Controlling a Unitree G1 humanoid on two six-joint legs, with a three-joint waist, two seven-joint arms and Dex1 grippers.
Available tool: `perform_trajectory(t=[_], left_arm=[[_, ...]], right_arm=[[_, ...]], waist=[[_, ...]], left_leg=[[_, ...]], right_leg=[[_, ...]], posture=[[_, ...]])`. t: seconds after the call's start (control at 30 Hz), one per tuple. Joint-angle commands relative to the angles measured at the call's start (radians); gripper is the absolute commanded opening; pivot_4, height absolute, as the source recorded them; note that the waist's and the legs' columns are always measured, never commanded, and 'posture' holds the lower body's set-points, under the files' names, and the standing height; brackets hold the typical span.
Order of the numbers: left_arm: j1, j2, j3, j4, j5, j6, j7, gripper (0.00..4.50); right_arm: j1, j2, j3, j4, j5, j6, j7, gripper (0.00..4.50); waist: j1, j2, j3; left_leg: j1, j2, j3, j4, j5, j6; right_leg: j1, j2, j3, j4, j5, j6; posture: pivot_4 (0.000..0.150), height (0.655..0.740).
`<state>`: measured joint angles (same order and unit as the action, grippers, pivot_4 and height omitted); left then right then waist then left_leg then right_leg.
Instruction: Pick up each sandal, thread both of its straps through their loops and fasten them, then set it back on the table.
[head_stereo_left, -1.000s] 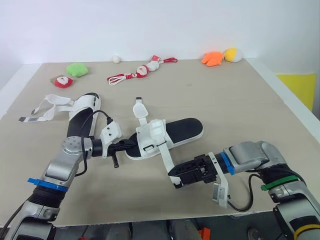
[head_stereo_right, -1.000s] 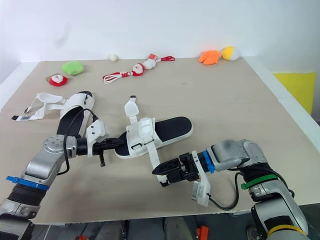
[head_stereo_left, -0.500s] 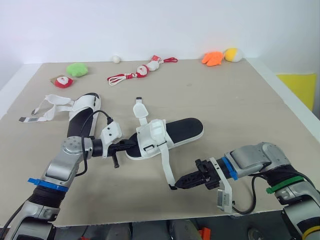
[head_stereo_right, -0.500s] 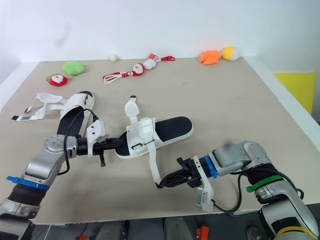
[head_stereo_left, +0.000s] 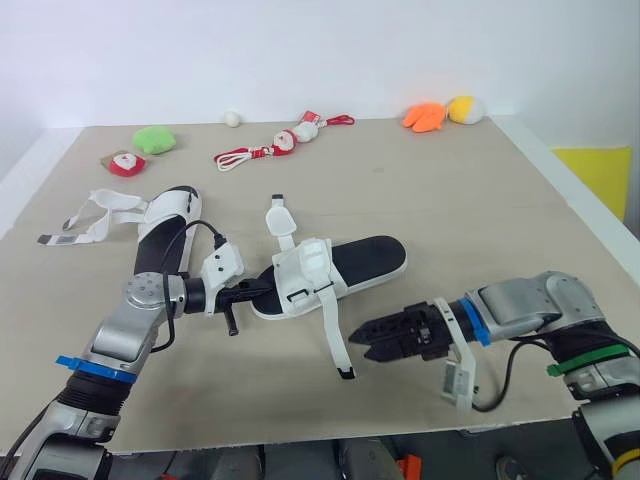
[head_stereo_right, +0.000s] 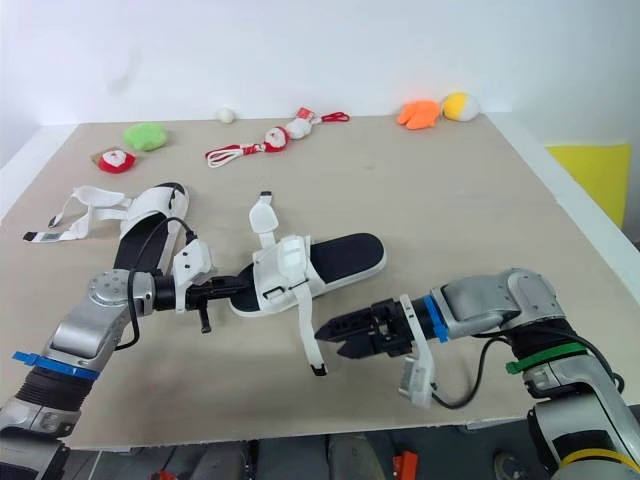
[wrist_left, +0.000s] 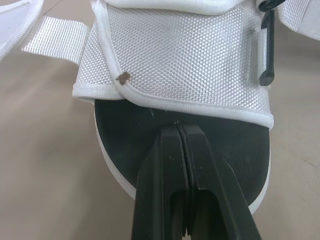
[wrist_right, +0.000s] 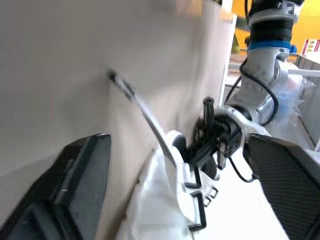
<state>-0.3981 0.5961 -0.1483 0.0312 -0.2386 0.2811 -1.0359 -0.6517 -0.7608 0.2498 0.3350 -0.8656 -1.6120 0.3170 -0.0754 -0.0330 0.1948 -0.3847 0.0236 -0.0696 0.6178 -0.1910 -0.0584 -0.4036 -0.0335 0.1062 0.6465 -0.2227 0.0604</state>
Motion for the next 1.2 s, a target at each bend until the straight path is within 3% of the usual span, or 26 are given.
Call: perform_trajectory(t=[0.03, 0.67, 0.8, 0.9, 0.93, 0.97, 1.03, 1.07, 1.2], left_arm=[[0.027, -0.002, -0.042, 0.034, 0.025, 0.019, -0.014, 0.00], [0.036, -0.005, -0.043, 0.024, 0.024, 0.025, -0.009, 0.00], [0.034, -0.007, -0.044, 0.027, 0.025, 0.024, -0.009, 0.00], [0.031, -0.010, -0.045, 0.034, 0.027, 0.021, -0.009, 0.00], [0.031, -0.011, -0.044, 0.035, 0.027, 0.020, -0.009, 0.00], [0.030, -0.011, -0.044, 0.037, 0.028, 0.019, -0.009, 0.00], [0.030, -0.012, -0.043, 0.041, 0.029, 0.016, -0.009, 0.00], [0.030, -0.012, -0.043, 0.043, 0.029, 0.015, -0.010, 0.00], [0.033, -0.012, -0.041, 0.045, 0.030, 0.012, -0.010, 0.00]], right_arm=[[0.003, 0.034, -0.065, -0.060, -0.073, 0.000, -0.027, 4.47], [0.065, 0.048, 0.048, -0.176, -0.100, 0.126, -0.009, 4.47], [0.058, 0.037, 0.070, -0.176, -0.073, 0.138, -0.011, 3.51], [0.046, 0.013, 0.106, -0.169, -0.023, 0.139, -0.006, 2.19], [0.041, -0.002, 0.128, -0.162, 0.016, 0.147, 0.002, 1.51], [0.036, -0.015, 0.148, -0.157, 0.051, 0.153, 0.009, 1.24], [0.020, -0.045, 0.205, -0.144, 0.133, 0.166, 0.032, 0.27], [0.011, -0.065, 0.245, -0.139, 0.195, 0.182, 0.050, 0.04], [-0.030, -0.214, 0.497, -0.244, 0.721, 0.440, 0.299, 0.04]], waist=[[0.000, 0.000, 0.000], [0.000, -0.006, -0.007], [0.000, -0.006, -0.008], [0.000, -0.006, -0.008], [0.000, -0.006, -0.008], [0.000, -0.006, -0.008], [0.000, -0.006, -0.008], [0.000, -0.006, -0.008], [0.000, -0.006, -0.008]], left_leg=[[0.000, 0.000, 0.000, 0.000, 0.000, 0.000], [0.000, 0.000, 0.000, 0.000, 0.000, 0.000], [0.000, 0.000, 0.000, 0.000, 0.000, 0.000], [0.000, 0.000, 0.000, 0.000, 0.000, 0.000], [0.000, 0.000, 0.000, 0.000, 0.000, 0.000], [-0.001, 0.000, 0.000, 0.000, 0.000, 0.000], [-0.001, -0.001, 0.000, 0.000, 0.000, 0.000], [-0.001, -0.001, 0.000, 0.000, 0.000, 0.000], [0.000, -0.001, 0.000, 0.000, 0.000, 0.000]], right_leg=[[0.000, 0.000, 0.000, 0.000, 0.000, 0.000], [0.000, 0.000, 0.001, 0.000, 0.000, 0.000], [0.000, 0.000, 0.001, 0.000, 0.000, 0.000], [0.000, 0.000, 0.001, 0.000, 0.000, 0.000], [0.000, 0.000, 0.001, 0.000, 0.000, 0.000], [0.000, 0.000, 0.001, 0.000, 0.000, 0.000], [0.000, 0.000, 0.001, 0.000, -0.001, 0.000], [0.000, 0.000, 0.001, 0.000, -0.001, 0.000], [0.001, 0.000, 0.003, 0.000, -0.001, 0.000]], posture=[[0.150, 0.7400], [0.150, 0.7400], [0.150, 0.7400], [0.150, 0.7400], [0.150, 0.7400], [0.150, 0.7400], [0.150, 0.7400], [0.150, 0.7400], [0.150, 0.7400]])
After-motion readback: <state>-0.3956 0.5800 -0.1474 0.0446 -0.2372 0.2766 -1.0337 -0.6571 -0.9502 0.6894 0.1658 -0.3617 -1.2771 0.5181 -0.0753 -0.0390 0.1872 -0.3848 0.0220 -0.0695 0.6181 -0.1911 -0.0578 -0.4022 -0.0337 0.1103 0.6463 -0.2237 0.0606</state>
